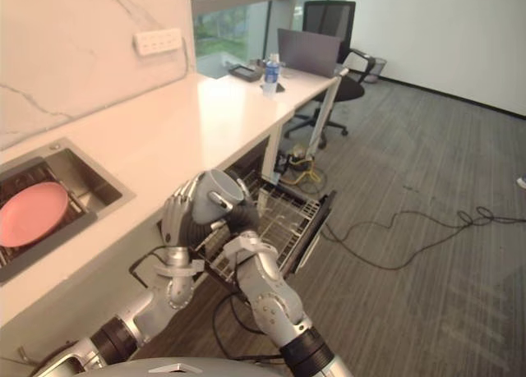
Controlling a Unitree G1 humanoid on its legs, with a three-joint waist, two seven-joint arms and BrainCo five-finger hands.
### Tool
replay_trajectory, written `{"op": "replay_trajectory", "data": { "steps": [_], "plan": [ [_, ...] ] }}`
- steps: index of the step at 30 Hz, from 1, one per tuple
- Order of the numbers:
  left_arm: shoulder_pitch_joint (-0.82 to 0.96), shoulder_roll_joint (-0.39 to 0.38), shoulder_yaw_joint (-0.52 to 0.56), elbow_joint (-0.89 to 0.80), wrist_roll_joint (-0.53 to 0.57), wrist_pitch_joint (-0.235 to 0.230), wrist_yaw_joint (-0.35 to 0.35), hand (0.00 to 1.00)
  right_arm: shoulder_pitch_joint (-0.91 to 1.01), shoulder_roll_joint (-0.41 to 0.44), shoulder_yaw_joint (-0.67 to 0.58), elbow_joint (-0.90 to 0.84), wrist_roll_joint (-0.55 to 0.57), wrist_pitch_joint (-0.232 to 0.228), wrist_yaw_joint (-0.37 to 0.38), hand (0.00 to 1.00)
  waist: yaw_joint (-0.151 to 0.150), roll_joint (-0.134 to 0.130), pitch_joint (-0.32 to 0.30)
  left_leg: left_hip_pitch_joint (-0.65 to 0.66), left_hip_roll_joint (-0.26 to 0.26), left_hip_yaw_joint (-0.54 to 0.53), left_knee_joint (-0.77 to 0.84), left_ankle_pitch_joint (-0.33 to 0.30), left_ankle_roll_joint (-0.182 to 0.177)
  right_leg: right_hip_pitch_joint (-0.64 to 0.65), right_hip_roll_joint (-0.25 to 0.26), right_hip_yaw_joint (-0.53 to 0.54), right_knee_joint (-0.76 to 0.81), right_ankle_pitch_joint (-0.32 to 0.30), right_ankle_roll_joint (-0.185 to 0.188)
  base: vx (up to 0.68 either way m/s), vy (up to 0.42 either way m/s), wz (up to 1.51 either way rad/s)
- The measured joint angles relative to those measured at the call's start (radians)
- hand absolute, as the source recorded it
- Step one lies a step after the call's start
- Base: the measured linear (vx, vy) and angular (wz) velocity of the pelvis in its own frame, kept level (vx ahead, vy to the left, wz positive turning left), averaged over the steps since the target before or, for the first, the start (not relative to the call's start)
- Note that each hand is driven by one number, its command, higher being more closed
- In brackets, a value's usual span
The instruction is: Walk over to the sink, pick up the cup, carry it to the dishwasher, place the cup inside the dishwasher, then close the dishwasher door
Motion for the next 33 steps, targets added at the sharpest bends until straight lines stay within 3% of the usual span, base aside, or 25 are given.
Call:
{"op": "replay_trajectory", "data": {
  "steps": [14,23,25,30,33],
  "plan": [
    [0.007,0.0,-0.023,-0.018,-0.001,-0.006,-0.018,0.0,-0.003,-0.002,0.001,0.0,0.0,-0.082,-0.038,1.0,0.001,0.006,-0.002,-0.001,0.0,0.0,0.0,0.0,-0.001,-0.002,0.002,0.003,0.0,0.0,0.0,0.0,0.0,0.0],
    [0.034,-0.012,-0.001,0.021,0.021,-0.021,0.027,0.0,-0.003,0.049,-0.061,0.0,-0.01,-0.118,-0.04,1.0,0.001,0.024,-0.01,-0.004,0.001,0.002,0.0,0.0,-0.001,-0.01,0.004,0.008,0.0,0.0,0.001,0.0,0.0,-0.01],
    [0.041,-0.013,0.007,0.026,0.023,-0.021,0.03,0.0,-0.004,0.068,-0.094,0.0,-0.024,-0.124,-0.039,1.0,0.001,0.024,-0.01,-0.004,0.001,0.003,0.0,0.0,-0.001,-0.01,0.004,0.01,0.0,-0.001,0.002,0.0,0.0,-0.02],
    [0.079,-0.031,0.159,0.02,0.017,-0.022,0.071,0.0,-0.003,0.11,-0.275,-0.003,-0.059,-0.203,-0.04,1.0,0.007,0.024,-0.009,0.0,0.001,0.022,0.0,-0.001,0.0,-0.015,0.005,0.023,-0.003,-0.005,0.0,0.0,0.001,-0.07],
    [0.079,-0.034,0.223,-0.031,-0.044,-0.066,0.03,0.0,0.004,0.109,-0.373,-0.003,-0.063,-0.246,-0.04,1.0,0.008,0.025,-0.009,-0.001,0.001,0.023,-0.001,-0.002,-0.001,-0.014,0.005,0.023,-0.002,-0.006,0.0,0.0,0.001,-0.01]
  ]
}}
